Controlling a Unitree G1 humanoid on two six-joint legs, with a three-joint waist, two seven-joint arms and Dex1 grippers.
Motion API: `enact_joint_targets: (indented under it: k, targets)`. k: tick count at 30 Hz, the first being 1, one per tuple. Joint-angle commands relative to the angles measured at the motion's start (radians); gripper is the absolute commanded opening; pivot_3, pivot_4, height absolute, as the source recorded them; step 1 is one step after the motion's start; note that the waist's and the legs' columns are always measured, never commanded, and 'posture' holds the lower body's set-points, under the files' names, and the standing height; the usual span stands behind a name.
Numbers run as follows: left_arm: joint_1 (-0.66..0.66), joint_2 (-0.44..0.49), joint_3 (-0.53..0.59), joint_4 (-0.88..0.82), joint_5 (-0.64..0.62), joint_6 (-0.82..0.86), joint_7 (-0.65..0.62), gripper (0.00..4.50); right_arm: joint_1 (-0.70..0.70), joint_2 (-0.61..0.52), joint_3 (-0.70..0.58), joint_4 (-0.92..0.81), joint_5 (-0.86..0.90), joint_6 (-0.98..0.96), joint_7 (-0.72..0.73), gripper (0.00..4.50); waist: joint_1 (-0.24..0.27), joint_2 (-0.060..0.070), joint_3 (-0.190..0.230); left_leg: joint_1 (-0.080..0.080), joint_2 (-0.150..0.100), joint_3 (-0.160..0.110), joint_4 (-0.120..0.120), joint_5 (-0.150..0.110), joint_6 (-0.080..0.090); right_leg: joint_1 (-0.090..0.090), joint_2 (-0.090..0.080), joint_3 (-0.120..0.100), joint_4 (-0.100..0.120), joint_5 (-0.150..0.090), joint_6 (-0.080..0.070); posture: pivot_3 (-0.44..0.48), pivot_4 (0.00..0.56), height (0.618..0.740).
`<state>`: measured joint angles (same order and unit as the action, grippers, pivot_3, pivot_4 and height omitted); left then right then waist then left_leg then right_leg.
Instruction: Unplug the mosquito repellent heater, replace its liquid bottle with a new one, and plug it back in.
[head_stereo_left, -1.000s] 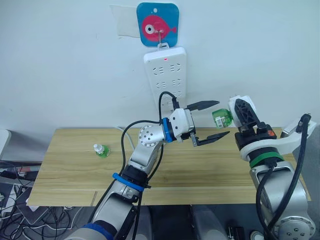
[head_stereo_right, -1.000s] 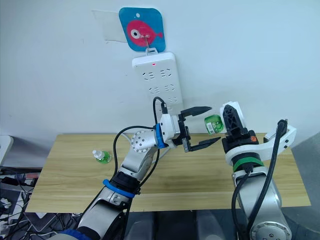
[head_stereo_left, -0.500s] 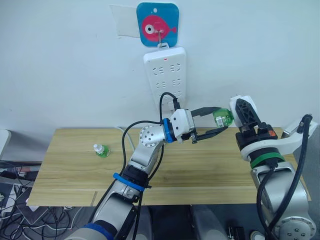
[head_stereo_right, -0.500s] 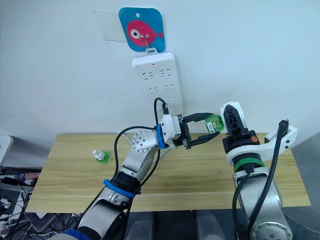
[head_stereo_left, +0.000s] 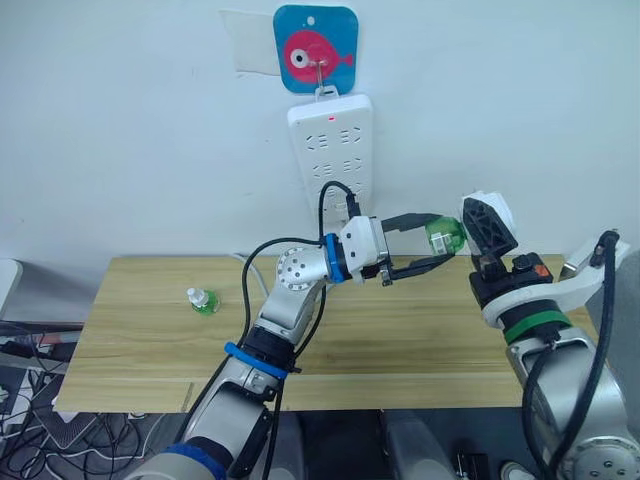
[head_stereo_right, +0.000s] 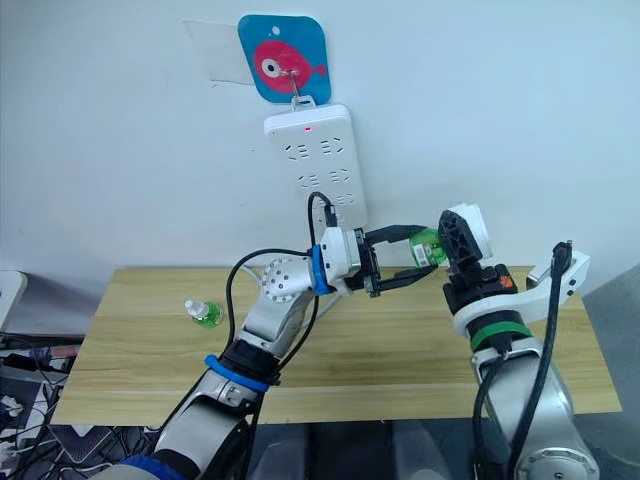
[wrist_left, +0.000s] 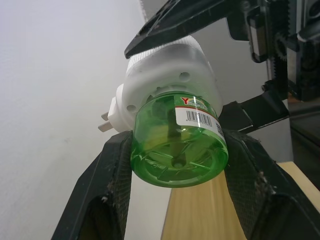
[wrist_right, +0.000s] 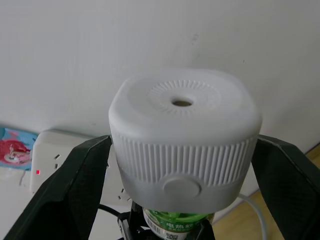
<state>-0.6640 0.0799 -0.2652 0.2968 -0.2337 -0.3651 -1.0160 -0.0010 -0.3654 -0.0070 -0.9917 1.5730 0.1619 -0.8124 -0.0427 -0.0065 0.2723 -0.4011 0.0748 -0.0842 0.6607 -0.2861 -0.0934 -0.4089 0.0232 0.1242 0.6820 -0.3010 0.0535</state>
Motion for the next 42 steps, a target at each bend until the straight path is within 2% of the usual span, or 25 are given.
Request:
enact_joint_targets:
  k: [1, 3, 6, 11, 13, 16, 24, 29, 35, 42]
  targets:
    - [-0.03, 0.01, 0.02, 0.0, -0.054, -0.036, -0.069, 2.26, 0.053, -0.101, -0.154, -0.055, 0.269, 0.012, 0.108, 4.46, 0.001, 0.0, 0.0, 0.0, 0.0, 0.0, 0.0, 0.0, 0.0, 0.0, 0.0, 0.0, 0.0, 0.0, 0.0, -0.035, 0.267, 0.74]
    - [-0.036, 0.028, 0.024, 0.008, -0.086, -0.043, -0.13, 2.26, 0.109, -0.17, -0.226, -0.055, 0.383, 0.019, 0.193, 4.46, 0.002, 0.0, 0.0, 0.0, -0.001, 0.0, 0.0, -0.001, 0.002, 0.001, 0.0, 0.0, 0.0, 0.0, 0.0, -0.035, 0.266, 0.74]
    - [-0.03, 0.06, 0.025, 0.002, -0.15, -0.087, -0.264, 2.26, 0.249, -0.278, -0.245, -0.043, 0.399, 0.021, 0.411, 4.46, 0.002, 0.0, 0.0, 0.001, -0.001, 0.0, 0.0, -0.002, 0.003, 0.002, -0.001, 0.0, 0.0, 0.0, 0.0, -0.033, 0.263, 0.74]
    - [-0.034, 0.08, 0.036, 0.024, -0.201, -0.121, -0.395, 2.26, 0.445, -0.514, -0.403, 0.127, 0.399, 0.255, 0.873, 4.46, 0.008, 0.0, 0.0, 0.002, -0.002, 0.0, 0.002, -0.001, 0.002, 0.004, -0.001, 0.0, -0.001, 0.001, 0.001, -0.03, 0.26, 0.74]
    - [-0.041, 0.079, 0.042, 0.039, -0.211, -0.134, -0.434, 2.26, 0.463, -0.576, -0.462, 0.21, 0.399, 0.359, 1.01, 4.46, 0.009, -0.001, 0.001, 0.003, -0.003, 0.0, 0.002, -0.001, 0.005, 0.004, -0.002, 0.001, -0.001, 0.002, 0.003, -0.03, 0.26, 0.74]
    - [-0.049, 0.072, 0.045, 0.056, -0.214, -0.155, -0.472, 2.26, 0.443, -0.626, -0.504, 0.288, 0.399, 0.466, 1.133, 4.46, 0.011, -0.001, 0.001, 0.002, -0.005, -0.001, 0.002, 0.001, 0.009, 0.004, -0.002, 0.001, -0.001, 0.002, 0.004, -0.014, 0.254, 0.74]
    - [-0.05, 0.072, 0.04, 0.101, -0.187, -0.228, -0.521, 2.26, 0.335, -0.694, -0.537, 0.433, 0.399, 0.675, 1.234, 4.46, 0.012, -0.002, 0.001, 0.001, -0.01, -0.002, 0.002, 0.002, 0.01, 0.004, -0.007, 0.002, -0.001, 0.003, 0.005, -0.008, 0.255, 0.74]
    - [-0.057, 0.059, 0.036, 0.125, -0.145, -0.282, -0.496, 2.26, 0.256, -0.67, -0.488, 0.463, 0.399, 0.712, 1.181, 4.46, 0.013, -0.003, 0.002, 0.001, -0.01, -0.002, 0.002, 0.002, 0.01, 0.004, -0.008, 0.001, -0.001, 0.003, 0.005, -0.002, 0.263, 0.74]
    - [-0.104, 0.033, 0.042, 0.213, -0.087, -0.43, -0.461, 2.26, 0.161, -0.642, -0.438, 0.494, 0.399, 0.753, 1.141, 4.46, 0.014, -0.004, 0.003, 0.001, -0.011, -0.002, 0.002, 0.002, 0.011, 0.004, -0.008, 0.001, -0.001, 0.004, 0.006, 0.006, 0.273, 0.74]
    - [-0.125, 0.021, 0.033, 0.257, -0.079, -0.496, -0.437, 2.26, 0.102, -0.614, -0.423, 0.513, 0.399, 0.78, 1.095, 4.46, 0.014, -0.004, 0.003, 0.001, -0.011, -0.003, 0.002, 0.002, 0.011, 0.004, -0.008, 0.001, -0.001, 0.004, 0.006, 0.007, 0.277, 0.74]
